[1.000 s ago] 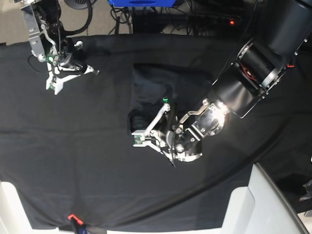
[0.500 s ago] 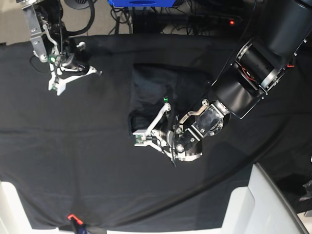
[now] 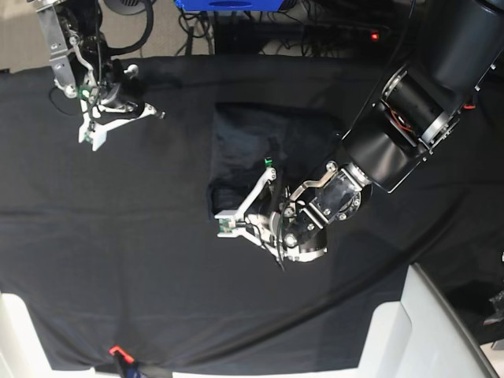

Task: Fold the T-shirt properly
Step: 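Grasp the shirt's corner with the left gripper and rotate the bundle, then press both grippers on the shirt's sides to square the fold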

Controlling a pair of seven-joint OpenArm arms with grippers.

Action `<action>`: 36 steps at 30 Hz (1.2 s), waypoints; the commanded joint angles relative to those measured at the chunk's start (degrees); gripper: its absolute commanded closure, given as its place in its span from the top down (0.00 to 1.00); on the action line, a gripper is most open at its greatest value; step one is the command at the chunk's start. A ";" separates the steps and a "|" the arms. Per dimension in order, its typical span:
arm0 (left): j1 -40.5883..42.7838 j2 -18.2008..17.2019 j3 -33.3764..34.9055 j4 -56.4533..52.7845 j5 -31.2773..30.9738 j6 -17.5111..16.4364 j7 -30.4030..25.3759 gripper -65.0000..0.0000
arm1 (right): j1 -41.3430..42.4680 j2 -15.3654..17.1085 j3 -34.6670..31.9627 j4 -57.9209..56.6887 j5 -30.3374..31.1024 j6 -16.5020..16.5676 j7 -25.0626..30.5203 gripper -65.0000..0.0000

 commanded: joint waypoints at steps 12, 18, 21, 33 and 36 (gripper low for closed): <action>-4.62 0.05 -0.17 1.26 -0.23 -0.03 -0.22 0.62 | 0.24 0.45 0.22 0.66 -0.11 0.22 0.42 0.00; -7.61 -0.13 -0.61 1.61 -0.75 -0.03 -0.13 0.62 | 0.24 0.45 0.22 0.66 -0.11 0.22 0.42 0.00; -8.04 -2.68 -1.75 5.92 -1.81 -0.03 3.04 0.61 | 0.24 0.45 0.05 0.92 -0.11 0.22 0.42 0.00; 20.88 -14.72 -23.56 36.07 -10.95 -0.03 10.25 0.00 | 1.03 3.79 -13.14 15.16 -0.46 0.22 0.42 0.00; 26.07 -14.72 -28.13 37.65 -10.95 -0.03 10.07 0.00 | 5.08 3.35 -18.42 15.16 -0.46 0.22 -2.13 0.00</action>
